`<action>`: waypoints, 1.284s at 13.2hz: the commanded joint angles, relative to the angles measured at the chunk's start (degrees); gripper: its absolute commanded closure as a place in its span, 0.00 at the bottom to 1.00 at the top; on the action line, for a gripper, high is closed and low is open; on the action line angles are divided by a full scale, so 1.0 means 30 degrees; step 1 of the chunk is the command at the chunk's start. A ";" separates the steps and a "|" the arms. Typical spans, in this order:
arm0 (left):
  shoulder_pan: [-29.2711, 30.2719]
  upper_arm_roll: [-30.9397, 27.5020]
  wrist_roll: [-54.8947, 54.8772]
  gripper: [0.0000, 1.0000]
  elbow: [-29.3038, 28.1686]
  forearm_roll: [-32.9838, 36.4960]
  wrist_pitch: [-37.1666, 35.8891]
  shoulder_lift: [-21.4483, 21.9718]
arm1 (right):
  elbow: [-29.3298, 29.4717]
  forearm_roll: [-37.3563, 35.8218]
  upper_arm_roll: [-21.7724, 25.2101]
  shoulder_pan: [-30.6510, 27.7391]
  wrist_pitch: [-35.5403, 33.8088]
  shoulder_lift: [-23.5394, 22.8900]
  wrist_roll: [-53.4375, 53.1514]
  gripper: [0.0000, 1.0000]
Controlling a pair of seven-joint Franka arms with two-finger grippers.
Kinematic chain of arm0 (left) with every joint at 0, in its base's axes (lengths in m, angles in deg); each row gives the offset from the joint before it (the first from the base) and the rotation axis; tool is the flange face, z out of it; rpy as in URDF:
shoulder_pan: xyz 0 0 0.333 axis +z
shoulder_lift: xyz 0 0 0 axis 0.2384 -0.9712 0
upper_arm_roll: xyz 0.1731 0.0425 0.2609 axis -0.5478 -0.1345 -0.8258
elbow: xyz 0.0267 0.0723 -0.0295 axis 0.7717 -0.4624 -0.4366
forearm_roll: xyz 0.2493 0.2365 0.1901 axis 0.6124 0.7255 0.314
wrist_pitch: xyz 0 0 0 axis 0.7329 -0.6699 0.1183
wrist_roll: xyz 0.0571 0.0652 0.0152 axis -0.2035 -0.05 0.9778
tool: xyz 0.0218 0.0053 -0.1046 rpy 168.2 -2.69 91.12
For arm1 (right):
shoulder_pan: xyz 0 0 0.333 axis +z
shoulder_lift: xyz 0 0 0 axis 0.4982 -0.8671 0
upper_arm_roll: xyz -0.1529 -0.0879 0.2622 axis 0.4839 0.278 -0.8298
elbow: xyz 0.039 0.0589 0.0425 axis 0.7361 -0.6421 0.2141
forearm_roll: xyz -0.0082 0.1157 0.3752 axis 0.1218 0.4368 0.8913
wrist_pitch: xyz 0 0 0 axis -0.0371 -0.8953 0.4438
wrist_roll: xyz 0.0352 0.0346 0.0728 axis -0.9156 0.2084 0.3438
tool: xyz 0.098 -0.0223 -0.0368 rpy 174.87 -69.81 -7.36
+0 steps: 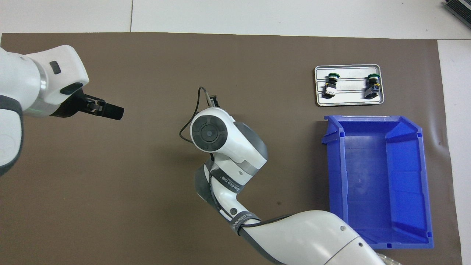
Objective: Place and press button with both arms
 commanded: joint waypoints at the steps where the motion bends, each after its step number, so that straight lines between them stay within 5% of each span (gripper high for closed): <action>1: -0.1167 -0.0267 -0.3755 0.00 -0.1645 -0.0229 0.2295 0.0097 | -0.2593 -0.0152 -0.0327 -0.2055 -0.0017 0.3311 0.4392 0.00; 8: -0.3862 -0.0267 -1.1814 0.00 -0.3464 -0.0961 0.9211 -0.1895 | -0.3773 0.1716 -0.0327 -0.6420 -0.3466 0.6715 2.0797 0.00; 13: -0.5912 -0.0354 -1.2212 0.03 -0.3790 -0.0932 0.9452 -0.3326 | -0.3948 0.4066 -0.0268 -0.9964 -0.9557 0.9382 3.1441 0.00; 17: -0.7347 -0.0442 -1.1192 0.05 -0.2592 -0.0786 0.9131 -0.5347 | -0.3892 0.4038 -0.0239 -1.2254 -0.9890 1.0468 3.5020 0.00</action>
